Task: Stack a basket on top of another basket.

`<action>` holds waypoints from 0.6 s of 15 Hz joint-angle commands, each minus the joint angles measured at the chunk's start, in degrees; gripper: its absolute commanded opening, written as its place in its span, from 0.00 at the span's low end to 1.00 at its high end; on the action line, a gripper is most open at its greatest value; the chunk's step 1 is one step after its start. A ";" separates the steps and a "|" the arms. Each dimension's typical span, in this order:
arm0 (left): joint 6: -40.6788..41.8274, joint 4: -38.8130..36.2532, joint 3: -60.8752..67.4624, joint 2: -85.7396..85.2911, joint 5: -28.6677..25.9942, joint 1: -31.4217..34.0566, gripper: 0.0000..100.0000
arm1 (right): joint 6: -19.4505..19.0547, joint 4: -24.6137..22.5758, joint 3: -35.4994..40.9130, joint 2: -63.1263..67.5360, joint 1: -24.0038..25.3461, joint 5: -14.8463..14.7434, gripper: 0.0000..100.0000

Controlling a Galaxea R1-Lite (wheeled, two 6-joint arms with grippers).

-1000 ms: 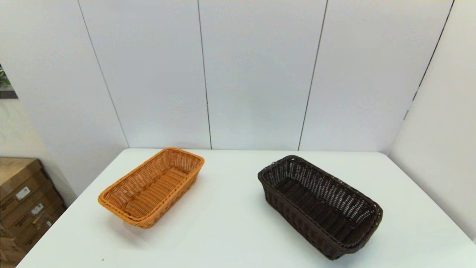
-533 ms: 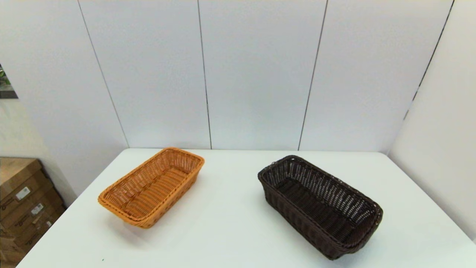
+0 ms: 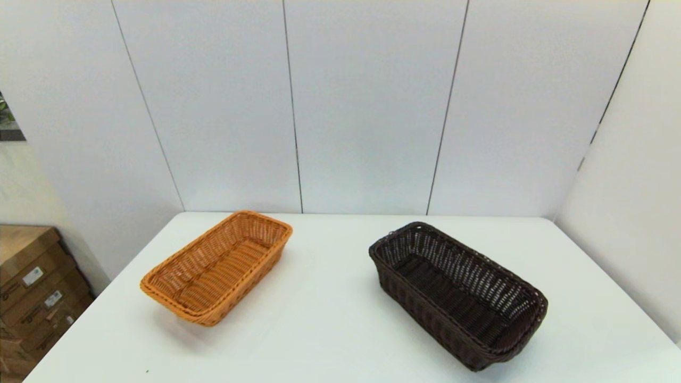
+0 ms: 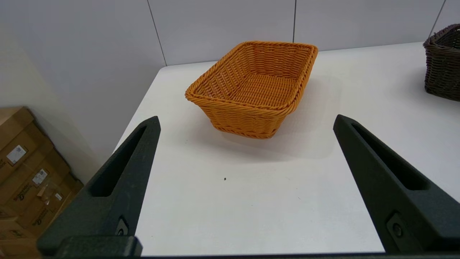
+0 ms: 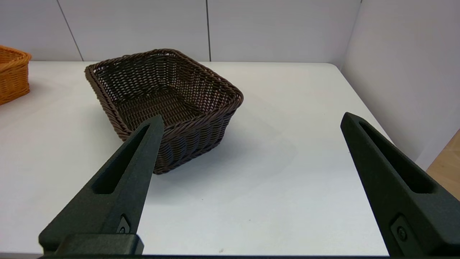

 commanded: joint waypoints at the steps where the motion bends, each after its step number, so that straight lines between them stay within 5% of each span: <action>1: 0.13 -0.02 0.09 -0.11 -0.09 0.00 1.00 | 0.02 0.02 0.00 0.09 0.00 0.00 1.00; 6: 3.91 1.65 -1.32 -0.11 -1.94 0.00 1.00 | 0.02 0.02 0.00 0.09 0.00 0.00 1.00; 9: 5.14 12.37 -10.55 1.65 -6.42 0.00 1.00 | 0.02 0.02 0.00 0.09 0.00 0.00 1.00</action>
